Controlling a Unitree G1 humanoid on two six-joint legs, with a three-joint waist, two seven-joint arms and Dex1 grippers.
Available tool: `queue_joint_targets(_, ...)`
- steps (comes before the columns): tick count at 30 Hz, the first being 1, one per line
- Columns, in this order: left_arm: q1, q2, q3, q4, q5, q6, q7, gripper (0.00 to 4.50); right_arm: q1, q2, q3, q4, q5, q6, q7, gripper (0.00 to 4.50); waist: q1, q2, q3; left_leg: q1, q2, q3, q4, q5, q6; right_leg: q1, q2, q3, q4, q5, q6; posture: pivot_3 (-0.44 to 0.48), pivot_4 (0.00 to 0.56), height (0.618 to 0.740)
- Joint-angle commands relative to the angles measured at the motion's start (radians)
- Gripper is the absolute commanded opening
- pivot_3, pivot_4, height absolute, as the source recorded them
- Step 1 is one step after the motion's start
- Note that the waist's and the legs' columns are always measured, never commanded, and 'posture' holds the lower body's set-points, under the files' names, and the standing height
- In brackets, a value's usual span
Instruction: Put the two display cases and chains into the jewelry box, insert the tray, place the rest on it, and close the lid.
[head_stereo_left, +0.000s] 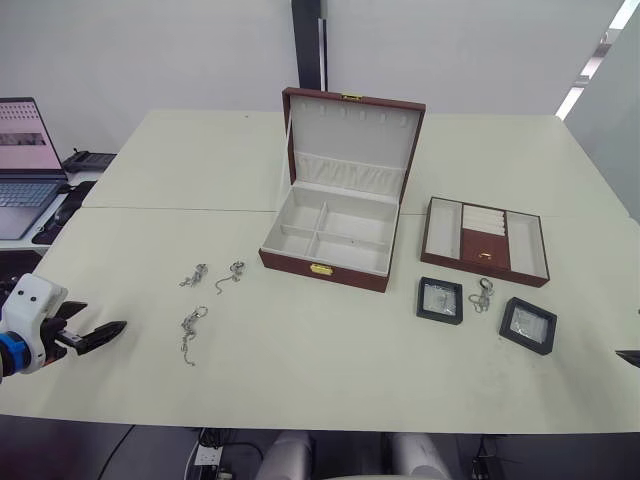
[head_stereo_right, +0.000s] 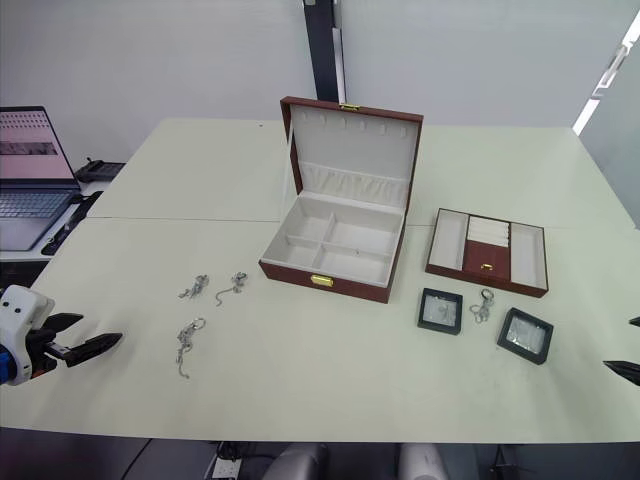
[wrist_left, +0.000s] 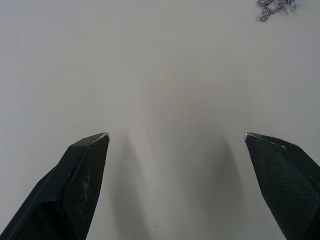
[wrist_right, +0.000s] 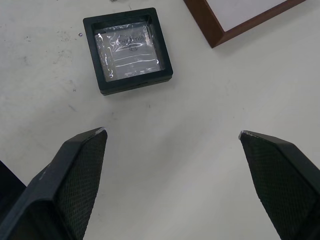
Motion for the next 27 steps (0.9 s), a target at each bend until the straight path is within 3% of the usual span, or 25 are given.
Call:
queue_joint_targets(1, 0.002, 0.026, 0.014, -0.023, -0.008, 0.006, -0.008, 4.50, -0.012, -0.009, -0.019, -0.006, 0.006, -0.007, -0.002, 4.48, 0.000, 0.000, 0.000, 0.000, 0.000, 0.000, 0.000, 0.000, 0.000, 0.000, 0.000, 0.000, 0.000, 0.000, 0.000, 0.000, 0.150, 0.740)
queue_joint_targets(27, -0.086, 0.016, 0.025, 0.064, -0.053, -0.009, -0.044, 4.50, 0.005, 0.018, -0.041, -0.018, 0.002, 0.029, -0.034, 4.48, 0.000, 0.000, 0.000, 0.000, 0.000, 0.000, 0.000, 0.000, 0.000, -0.001, 0.000, 0.000, 0.000, 0.000, 0.000, 0.000, 0.150, 0.740)
